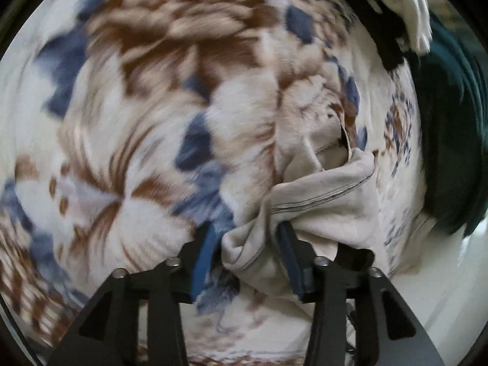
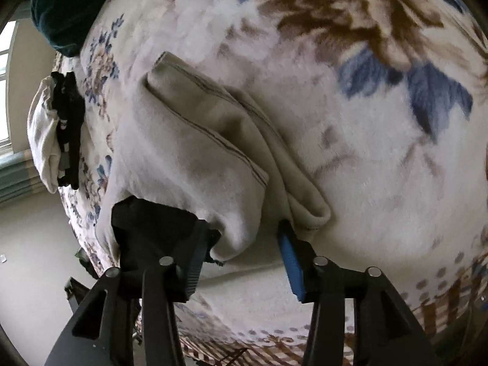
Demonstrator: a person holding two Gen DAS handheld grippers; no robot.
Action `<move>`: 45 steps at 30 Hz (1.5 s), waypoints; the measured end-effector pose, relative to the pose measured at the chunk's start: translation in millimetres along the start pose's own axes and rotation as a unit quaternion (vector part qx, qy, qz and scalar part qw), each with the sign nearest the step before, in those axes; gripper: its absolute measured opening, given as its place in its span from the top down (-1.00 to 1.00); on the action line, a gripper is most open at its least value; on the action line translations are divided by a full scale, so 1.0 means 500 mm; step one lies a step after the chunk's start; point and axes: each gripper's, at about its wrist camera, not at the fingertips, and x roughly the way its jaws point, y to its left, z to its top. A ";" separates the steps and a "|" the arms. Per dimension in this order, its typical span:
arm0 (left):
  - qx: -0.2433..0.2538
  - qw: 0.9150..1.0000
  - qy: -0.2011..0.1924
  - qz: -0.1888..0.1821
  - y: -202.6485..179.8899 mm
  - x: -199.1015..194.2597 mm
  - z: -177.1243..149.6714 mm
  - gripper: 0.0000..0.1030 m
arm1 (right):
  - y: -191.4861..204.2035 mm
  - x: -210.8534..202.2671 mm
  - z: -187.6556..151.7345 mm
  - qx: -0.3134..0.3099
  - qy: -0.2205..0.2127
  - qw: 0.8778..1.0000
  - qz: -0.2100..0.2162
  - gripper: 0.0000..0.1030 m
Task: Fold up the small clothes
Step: 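Grip the beige bundle ends with both tools and lift it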
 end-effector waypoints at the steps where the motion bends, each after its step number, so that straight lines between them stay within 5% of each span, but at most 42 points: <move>1: -0.006 1.000 -0.003 -0.006 0.002 -0.006 -0.007 0.12 | 0.003 -0.003 0.000 0.001 -0.001 1.000 0.000 -0.17; 4: -0.004 1.000 -0.008 -0.014 -0.005 -0.019 -0.027 0.06 | 0.010 -0.012 -0.005 0.004 -0.005 1.000 -0.004 -0.67; 8: -0.001 0.999 -0.014 -0.042 -0.030 -0.022 -0.054 0.06 | 0.000 -0.005 -0.001 0.012 0.004 1.000 -0.003 -0.68; 13: -0.013 0.997 -0.014 -0.081 -0.044 -0.002 -0.066 -0.01 | -0.032 0.021 0.007 0.049 0.015 0.997 0.054 -0.68; 20: -0.047 0.985 -0.046 -0.159 -0.021 -0.055 -0.093 -0.13 | -0.052 0.029 0.006 0.068 0.017 0.993 0.095 -0.68; 29: -0.111 0.986 -0.014 -0.126 -0.008 0.064 -0.058 -0.13 | -0.063 0.059 0.007 0.093 0.035 0.988 0.116 -0.68; 38: -0.116 0.989 -0.018 -0.092 -0.029 0.078 -0.043 -0.10 | -0.077 0.079 0.017 0.131 0.038 0.979 0.154 -0.71; 41: -0.098 0.991 -0.041 -0.087 -0.036 0.065 -0.055 0.24 | -0.072 0.074 0.018 0.141 0.014 0.973 0.180 -0.49; 42: -0.093 0.991 -0.048 -0.084 -0.040 0.061 -0.057 0.40 | -0.068 0.074 0.017 0.141 0.009 0.974 0.176 -0.32; 44: -0.081 0.991 -0.063 -0.085 -0.050 0.049 -0.060 0.54 | -0.055 0.074 0.018 0.134 0.003 0.977 0.166 0.41; 45: -0.074 0.991 -0.068 -0.083 -0.056 0.043 -0.061 0.59 | -0.049 0.072 0.016 0.134 -0.005 0.977 0.166 0.44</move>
